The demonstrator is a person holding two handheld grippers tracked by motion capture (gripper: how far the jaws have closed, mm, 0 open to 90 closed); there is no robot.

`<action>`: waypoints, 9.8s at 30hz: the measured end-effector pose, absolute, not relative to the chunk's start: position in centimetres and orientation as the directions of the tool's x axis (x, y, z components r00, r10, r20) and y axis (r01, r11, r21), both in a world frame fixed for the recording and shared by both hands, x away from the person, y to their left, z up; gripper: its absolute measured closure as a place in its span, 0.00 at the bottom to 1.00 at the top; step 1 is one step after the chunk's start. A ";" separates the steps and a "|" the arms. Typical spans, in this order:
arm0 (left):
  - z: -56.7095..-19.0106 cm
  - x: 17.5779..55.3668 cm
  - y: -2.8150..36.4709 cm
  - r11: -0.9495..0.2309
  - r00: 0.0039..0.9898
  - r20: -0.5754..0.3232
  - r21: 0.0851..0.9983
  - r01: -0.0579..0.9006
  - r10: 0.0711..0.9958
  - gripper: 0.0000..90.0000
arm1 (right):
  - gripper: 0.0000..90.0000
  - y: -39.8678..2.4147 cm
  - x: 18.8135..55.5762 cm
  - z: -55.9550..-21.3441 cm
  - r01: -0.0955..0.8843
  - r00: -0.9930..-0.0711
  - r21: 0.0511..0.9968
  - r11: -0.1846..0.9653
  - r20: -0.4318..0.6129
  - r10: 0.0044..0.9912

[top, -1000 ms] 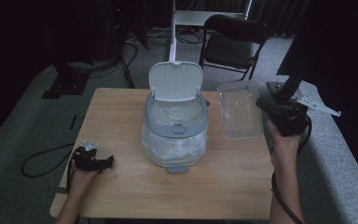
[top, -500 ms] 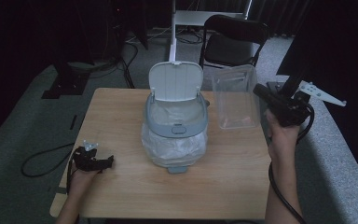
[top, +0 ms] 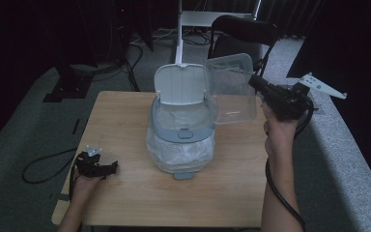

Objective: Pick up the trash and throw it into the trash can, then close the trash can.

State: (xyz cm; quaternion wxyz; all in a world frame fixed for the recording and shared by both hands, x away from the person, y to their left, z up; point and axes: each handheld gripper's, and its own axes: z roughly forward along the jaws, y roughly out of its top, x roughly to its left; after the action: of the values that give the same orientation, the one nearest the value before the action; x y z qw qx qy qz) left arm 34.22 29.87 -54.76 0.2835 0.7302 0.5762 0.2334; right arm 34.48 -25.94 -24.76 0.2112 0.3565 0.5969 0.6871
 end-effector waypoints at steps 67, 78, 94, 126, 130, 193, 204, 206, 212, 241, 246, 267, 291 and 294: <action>-54.8 34.1 29.9 -0.184 0.239 0.015 0.684 0.706 0.971 0.01 | 0.20 -17.8 40.6 -28.6 0.293 -0.748 0.936 -0.197 0.352 0.563; -54.8 34.1 29.9 -0.184 0.239 0.015 0.684 0.706 0.971 0.01 | 0.18 -20.3 41.6 -30.2 0.339 -0.641 0.923 -0.182 0.368 0.673; -54.8 34.1 29.9 -0.184 0.239 0.015 0.684 0.706 0.971 0.01 | 0.18 -21.5 43.4 -31.6 0.394 -0.598 0.903 -0.171 0.393 0.699; -54.8 34.0 29.9 -0.185 0.240 0.015 0.683 0.706 0.971 0.01 | 0.21 -19.5 50.1 -29.5 0.482 -0.565 0.854 -0.194 0.472 0.676; -54.8 34.0 29.9 -0.186 0.240 0.016 0.683 0.706 0.971 0.01 | 0.21 -19.8 49.5 -29.3 0.492 -0.607 0.854 -0.169 0.475 0.637; -54.8 34.0 29.9 -0.180 0.233 0.016 0.683 0.708 0.972 0.01 | 0.14 -13.0 36.9 -34.4 0.223 -0.699 0.955 0.194 0.018 0.715; -54.8 34.0 29.9 -0.180 0.233 0.015 0.683 0.708 0.972 0.01 | 0.13 -12.8 36.5 -34.6 0.212 -0.691 0.955 0.208 -0.004 0.723; -54.8 34.0 29.9 -0.179 0.232 0.015 0.683 0.708 0.973 0.01 | 0.13 -12.8 36.5 -34.6 0.215 -0.685 0.956 0.199 0.002 0.729; -54.8 34.0 29.9 -0.180 0.233 0.015 0.683 0.708 0.972 0.01 | 0.13 -13.4 36.8 -34.5 0.223 -0.668 0.956 0.192 0.006 0.744; -54.8 34.0 29.9 -0.180 0.232 0.015 0.683 0.708 0.973 0.01 | 0.13 -19.0 35.2 -34.4 0.209 -0.580 0.970 0.124 0.021 0.814; -54.8 34.0 29.9 -0.180 0.232 0.015 0.683 0.708 0.973 0.01 | 0.13 -19.9 34.9 -35.0 0.218 -0.555 0.967 0.129 0.014 0.832; -54.8 34.0 29.9 -0.182 0.234 0.017 0.683 0.707 0.972 0.01 | 0.13 -23.8 33.6 -39.6 0.278 -0.470 0.958 0.074 0.068 0.880; -54.8 34.0 29.9 -0.183 0.234 0.017 0.683 0.708 0.972 0.01 | 0.13 -26.9 32.8 -46.8 0.378 -0.346 0.925 0.046 0.095 0.933; -54.8 34.0 29.9 -0.183 0.234 0.017 0.682 0.708 0.972 0.01 | 0.13 -27.3 32.8 -47.6 0.391 -0.329 0.919 0.043 0.097 0.939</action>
State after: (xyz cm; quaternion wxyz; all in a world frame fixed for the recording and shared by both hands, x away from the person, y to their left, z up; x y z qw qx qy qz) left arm 33.97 29.89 -54.77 0.2832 0.7328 0.5730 0.2333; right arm 32.79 -27.32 -47.56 0.2880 0.5024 0.6621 0.4758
